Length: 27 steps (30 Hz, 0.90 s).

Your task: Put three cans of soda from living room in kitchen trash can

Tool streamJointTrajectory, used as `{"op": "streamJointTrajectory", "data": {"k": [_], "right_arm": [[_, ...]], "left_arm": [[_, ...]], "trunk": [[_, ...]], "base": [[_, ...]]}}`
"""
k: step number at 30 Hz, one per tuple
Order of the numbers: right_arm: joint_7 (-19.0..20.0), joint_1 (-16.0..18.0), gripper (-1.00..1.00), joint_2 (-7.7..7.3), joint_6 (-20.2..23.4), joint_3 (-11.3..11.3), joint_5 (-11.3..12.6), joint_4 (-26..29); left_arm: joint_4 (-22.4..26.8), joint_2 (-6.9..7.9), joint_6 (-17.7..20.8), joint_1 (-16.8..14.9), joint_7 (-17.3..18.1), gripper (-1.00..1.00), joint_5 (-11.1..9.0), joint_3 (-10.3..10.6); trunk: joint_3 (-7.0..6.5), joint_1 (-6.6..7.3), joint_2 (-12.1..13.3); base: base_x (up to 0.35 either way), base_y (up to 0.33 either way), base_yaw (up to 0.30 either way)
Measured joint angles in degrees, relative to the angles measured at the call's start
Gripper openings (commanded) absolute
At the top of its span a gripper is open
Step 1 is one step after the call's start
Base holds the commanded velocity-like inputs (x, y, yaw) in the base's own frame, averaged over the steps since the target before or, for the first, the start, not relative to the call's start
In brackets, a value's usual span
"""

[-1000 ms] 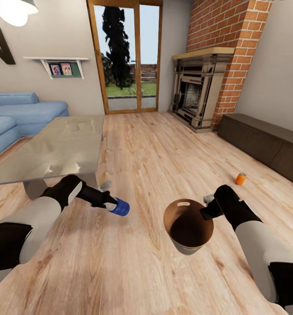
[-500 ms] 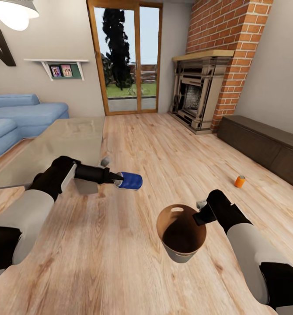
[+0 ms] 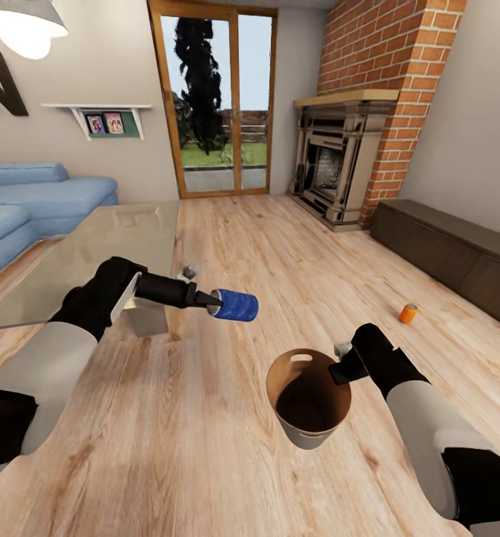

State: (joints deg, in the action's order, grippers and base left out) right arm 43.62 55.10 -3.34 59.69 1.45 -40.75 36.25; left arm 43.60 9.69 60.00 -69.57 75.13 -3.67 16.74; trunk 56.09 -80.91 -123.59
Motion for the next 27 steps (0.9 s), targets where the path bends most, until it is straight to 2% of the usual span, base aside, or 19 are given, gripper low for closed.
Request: {"op": "streamJointTrajectory", "data": {"k": [2, 4, 9, 11, 14, 17, 21, 25, 27], "right_arm": [[0.0, 0.0, -1.0, 0.01, -0.1, 0.0, -0.2, 0.0], [0.0, 0.0, -1.0, 0.0, -0.1, -0.1, -0.3, 0.0], [0.0, 0.0, -1.0, 0.0, 0.0, 0.0, -0.1, 0.0], [0.0, 0.0, -1.0, 0.02, -0.1, -0.1, -0.2, 0.0], [-0.1, 0.0, -1.0, 0.38, -0.2, -0.2, -0.5, 0.0], [-1.5, 0.0, -1.0, 1.01, 0.2, -0.1, 0.7, 0.0], [-3.7, 0.0, -1.0, 1.41, -0.3, -0.1, -0.7, 0.0], [-4.1, 0.0, -1.0, 1.53, 0.2, 0.0, 0.7, 0.0], [-4.3, 0.0, -1.0, 1.56, 0.1, 0.0, 0.4, 0.0]], "left_arm": [[0.1, -0.07, 0.0, 0.0, 0.0, -1.0, 0.0, 0.9], [0.2, -0.15, 0.0, 0.1, -0.1, -1.0, 0.0, 3.5], [1.7, -0.3, 0.0, 0.3, -0.1, -1.0, 0.0, 6.2], [2.9, -0.52, 0.0, 0.6, -0.1, -1.0, 0.0, 6.6], [3.6, -1.74, 0.0, 1.6, -0.1, -1.0, -0.2, 6.8], [3.8, -2.53, 0.0, 2.1, 0.0, -1.0, -0.6, 6.9], [4.4, -3.13, 0.0, 2.2, 0.0, -1.0, -1.0, 6.8], [5.6, -4.22, 0.0, 2.8, -0.1, -1.0, -0.7, 6.9], [6.9, -5.04, 0.0, 3.8, -0.3, -1.0, -0.3, 6.9]], "trunk": [[-0.36, 0.44, 0.8], [-0.72, 0.88, 1.6], [-1.62, 1.98, 3.6], [-1.97, 2.42, 4.4], [-2.51, 3.07, 5.6], [-2.52, 3.08, 5.6], [-2.52, 3.08, 5.6], [-2.51, 3.08, 5.6], [-2.51, 3.08, 5.6]], "base": [[0.0, 0.0, 0.0], [0.0, 0.0, 0.0], [0.0, 0.0, 0.0], [0.0, 0.0, 0.0], [0.0, 0.0, 0.0], [0.0, 0.0, 0.0], [0.0, 0.0, 0.0], [0.0, 0.0, 0.0], [0.0, 0.0, 0.0]]}}
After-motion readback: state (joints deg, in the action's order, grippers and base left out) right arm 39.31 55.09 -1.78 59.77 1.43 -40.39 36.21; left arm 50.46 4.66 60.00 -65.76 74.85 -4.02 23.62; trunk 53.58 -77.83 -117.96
